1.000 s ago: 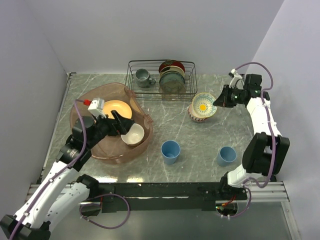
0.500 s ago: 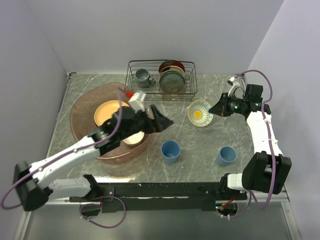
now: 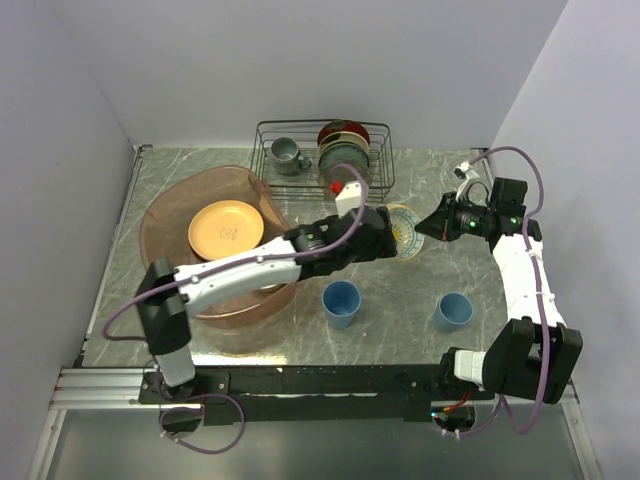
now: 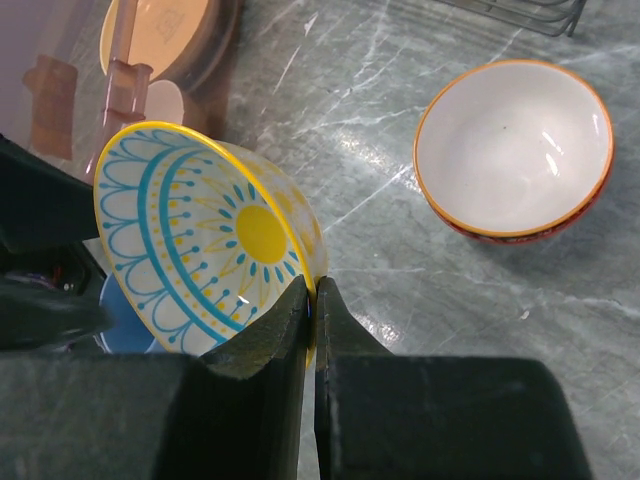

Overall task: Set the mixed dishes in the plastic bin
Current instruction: Pick up the bowl from the center of the board.

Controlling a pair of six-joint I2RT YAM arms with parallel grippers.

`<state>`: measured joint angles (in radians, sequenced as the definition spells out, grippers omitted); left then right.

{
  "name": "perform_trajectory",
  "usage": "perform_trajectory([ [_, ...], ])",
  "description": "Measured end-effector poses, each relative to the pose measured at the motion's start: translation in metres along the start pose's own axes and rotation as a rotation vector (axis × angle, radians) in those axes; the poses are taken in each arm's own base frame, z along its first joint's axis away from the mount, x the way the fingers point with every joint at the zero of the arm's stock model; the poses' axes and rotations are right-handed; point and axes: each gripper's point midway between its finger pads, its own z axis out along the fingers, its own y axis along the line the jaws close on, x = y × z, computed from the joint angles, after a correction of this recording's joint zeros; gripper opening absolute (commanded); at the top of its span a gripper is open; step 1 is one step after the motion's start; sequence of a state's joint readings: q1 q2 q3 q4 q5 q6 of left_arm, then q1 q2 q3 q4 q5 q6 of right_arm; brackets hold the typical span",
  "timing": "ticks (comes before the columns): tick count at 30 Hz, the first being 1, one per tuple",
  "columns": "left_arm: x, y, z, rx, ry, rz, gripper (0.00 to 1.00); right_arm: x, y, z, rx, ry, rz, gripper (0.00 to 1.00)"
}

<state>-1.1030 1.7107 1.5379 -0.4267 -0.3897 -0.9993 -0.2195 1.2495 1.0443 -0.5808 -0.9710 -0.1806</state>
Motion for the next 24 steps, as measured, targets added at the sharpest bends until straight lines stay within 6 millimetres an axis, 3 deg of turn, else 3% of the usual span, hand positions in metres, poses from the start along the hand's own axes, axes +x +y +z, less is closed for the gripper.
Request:
perform_trajectory([
  [4,0.005,0.0,0.017,-0.101,-0.008,0.032,0.6,0.003,0.0,0.0,-0.011,0.003,0.003,0.0],
  [9,0.009,0.016,0.029,-0.213,-0.019,0.072,0.32,0.006,0.001,0.0,-0.023,0.005,0.002,0.0],
  [10,0.009,0.018,0.031,-0.225,-0.022,0.071,0.21,0.006,0.001,0.0,-0.026,0.004,0.0,0.0],
  [13,0.008,0.014,0.034,-0.226,-0.032,0.057,0.02,0.007,0.003,0.001,-0.036,0.005,-0.002,0.0],
  [19,0.003,0.017,0.034,-0.233,-0.057,0.041,0.01,0.008,0.007,0.0,-0.059,0.005,0.001,0.03],
  [24,0.001,0.023,0.022,-0.189,-0.069,0.023,0.01,0.01,0.021,-0.001,-0.13,0.003,0.005,0.36],
])
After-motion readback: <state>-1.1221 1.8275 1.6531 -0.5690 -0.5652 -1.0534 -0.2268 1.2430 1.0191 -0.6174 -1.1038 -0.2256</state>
